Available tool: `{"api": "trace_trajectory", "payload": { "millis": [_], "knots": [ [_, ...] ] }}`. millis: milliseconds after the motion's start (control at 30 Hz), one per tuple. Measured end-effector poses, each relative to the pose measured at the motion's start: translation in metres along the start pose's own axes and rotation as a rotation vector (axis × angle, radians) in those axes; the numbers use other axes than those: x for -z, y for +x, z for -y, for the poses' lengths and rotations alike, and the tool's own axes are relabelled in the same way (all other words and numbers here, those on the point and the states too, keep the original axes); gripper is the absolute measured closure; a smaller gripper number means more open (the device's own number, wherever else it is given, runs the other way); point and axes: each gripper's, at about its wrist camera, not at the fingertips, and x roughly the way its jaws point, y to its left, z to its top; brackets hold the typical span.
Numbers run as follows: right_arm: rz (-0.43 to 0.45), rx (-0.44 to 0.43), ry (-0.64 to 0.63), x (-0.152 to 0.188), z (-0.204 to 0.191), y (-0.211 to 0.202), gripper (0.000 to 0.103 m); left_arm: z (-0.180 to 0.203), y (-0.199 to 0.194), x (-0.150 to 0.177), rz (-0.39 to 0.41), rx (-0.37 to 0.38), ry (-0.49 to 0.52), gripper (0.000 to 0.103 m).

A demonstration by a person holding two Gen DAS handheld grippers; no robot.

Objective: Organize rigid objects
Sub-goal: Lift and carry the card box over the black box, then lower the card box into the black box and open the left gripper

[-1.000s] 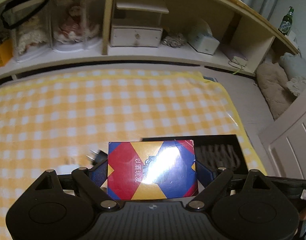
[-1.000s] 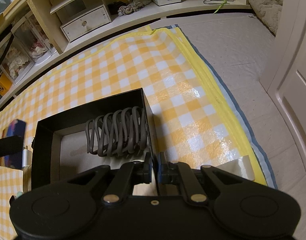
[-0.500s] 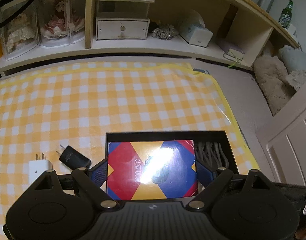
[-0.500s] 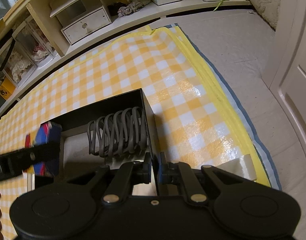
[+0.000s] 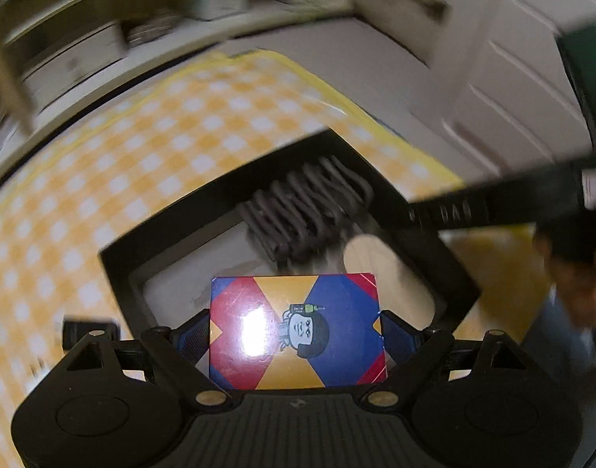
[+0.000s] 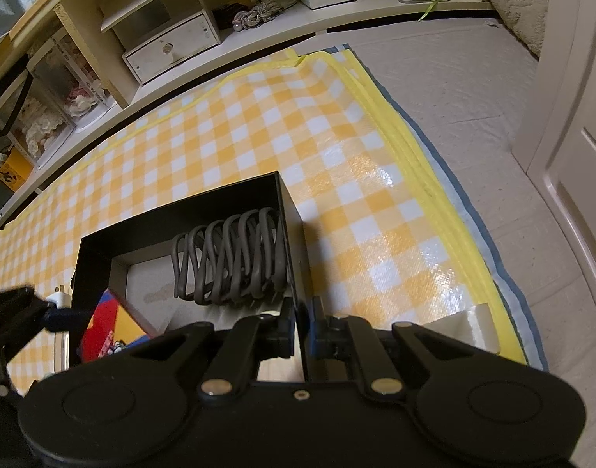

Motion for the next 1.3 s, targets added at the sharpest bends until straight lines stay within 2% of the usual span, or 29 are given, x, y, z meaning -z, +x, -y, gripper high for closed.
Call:
{"api": "trace_trajectory", "payload": {
  "millis": [167,333,533,700,800,933,967,1100,1167,1300],
  "knots": [
    [-0.002,-0.009,0.001,0.000,0.001,0.000,0.095,0.010,0.009,-0.007,-0.061,0.042,0.252,0.014],
    [-0.002,-0.013,-0.006,0.000,0.001,0.000,0.095,0.016,0.020,-0.009,-0.140,0.116,0.414,0.014],
    [-0.006,-0.025,0.000,0.000,0.004,0.001,0.095,0.016,0.041,-0.019,-0.206,0.191,0.495,0.014],
    [-0.008,-0.036,0.010,-0.001,0.005,0.001,0.094,0.014,0.051,-0.025,-0.169,0.241,0.499,0.011],
    [-0.007,-0.037,0.012,0.000,0.005,0.000,0.094,0.009,0.051,-0.026,-0.167,0.234,0.444,0.005],
    [-0.009,-0.038,0.012,0.000,0.005,0.000,0.094,-0.011,0.041,-0.029,-0.155,0.278,0.254,0.005],
    [-0.009,-0.038,0.012,-0.001,0.005,0.000,0.094,-0.015,0.038,-0.030,-0.156,0.276,0.205,0.008],
    [-0.009,-0.040,0.015,-0.001,0.006,0.000,0.094,-0.029,0.031,-0.026,-0.184,0.244,0.007,0.029],
    [-0.010,-0.039,0.015,-0.001,0.005,0.000,0.094,-0.036,0.030,-0.023,-0.207,0.250,-0.087,0.035],
    [-0.009,-0.041,0.016,-0.001,0.006,0.000,0.094,-0.038,0.032,-0.011,-0.217,0.264,-0.219,0.035]
  ]
}}
